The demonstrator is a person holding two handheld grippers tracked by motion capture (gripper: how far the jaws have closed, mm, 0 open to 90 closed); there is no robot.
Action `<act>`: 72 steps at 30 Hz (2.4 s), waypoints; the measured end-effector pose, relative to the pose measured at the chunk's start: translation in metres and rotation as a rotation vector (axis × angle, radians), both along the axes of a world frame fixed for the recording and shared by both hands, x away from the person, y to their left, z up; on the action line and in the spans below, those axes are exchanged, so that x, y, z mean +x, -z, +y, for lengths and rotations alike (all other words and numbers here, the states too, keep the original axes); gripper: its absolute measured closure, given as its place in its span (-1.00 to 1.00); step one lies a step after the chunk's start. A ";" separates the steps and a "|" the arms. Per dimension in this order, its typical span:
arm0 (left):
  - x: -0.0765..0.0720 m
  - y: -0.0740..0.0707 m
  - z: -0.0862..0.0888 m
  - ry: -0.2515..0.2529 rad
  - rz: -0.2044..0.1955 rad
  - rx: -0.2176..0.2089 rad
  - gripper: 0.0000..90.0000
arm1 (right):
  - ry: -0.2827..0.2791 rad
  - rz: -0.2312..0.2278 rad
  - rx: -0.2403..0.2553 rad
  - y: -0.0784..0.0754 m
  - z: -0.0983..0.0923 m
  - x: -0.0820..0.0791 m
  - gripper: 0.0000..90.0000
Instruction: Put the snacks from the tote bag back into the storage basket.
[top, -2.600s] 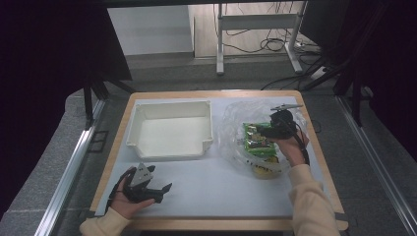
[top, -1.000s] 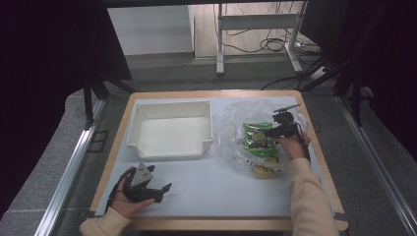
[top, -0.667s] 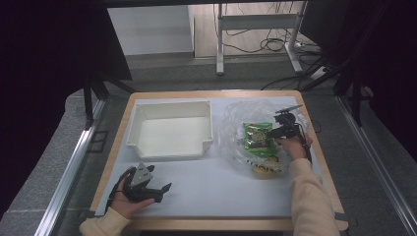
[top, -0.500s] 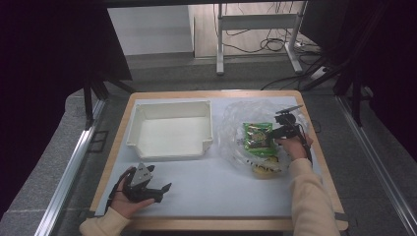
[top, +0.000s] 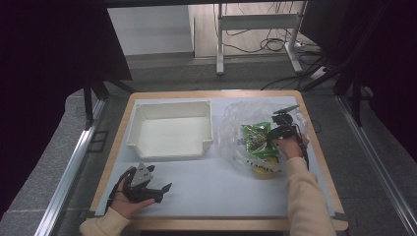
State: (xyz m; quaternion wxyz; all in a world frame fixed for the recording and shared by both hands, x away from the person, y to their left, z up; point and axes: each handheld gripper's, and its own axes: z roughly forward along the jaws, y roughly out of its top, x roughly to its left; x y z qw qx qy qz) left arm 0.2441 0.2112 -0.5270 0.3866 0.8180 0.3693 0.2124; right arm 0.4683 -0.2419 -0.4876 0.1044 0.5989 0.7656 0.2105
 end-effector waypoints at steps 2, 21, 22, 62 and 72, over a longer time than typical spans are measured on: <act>0.000 0.000 0.000 0.001 -0.001 -0.001 -0.70 | 0.004 -0.003 -0.023 0.000 0.004 0.000 0.84; 0.000 -0.001 0.001 -0.002 -0.004 -0.005 -0.70 | 0.032 -0.060 -0.037 -0.003 0.008 -0.006 0.98; 0.000 -0.001 0.001 -0.002 -0.002 -0.004 -0.70 | 0.025 -0.078 -0.019 -0.006 0.006 -0.008 0.98; 0.000 0.000 0.001 -0.008 0.001 0.006 -0.70 | -0.003 -0.369 0.221 -0.062 -0.028 -0.049 0.99; 0.001 0.000 0.001 -0.011 0.003 0.008 -0.70 | -0.017 -0.398 0.254 -0.063 -0.028 -0.049 0.99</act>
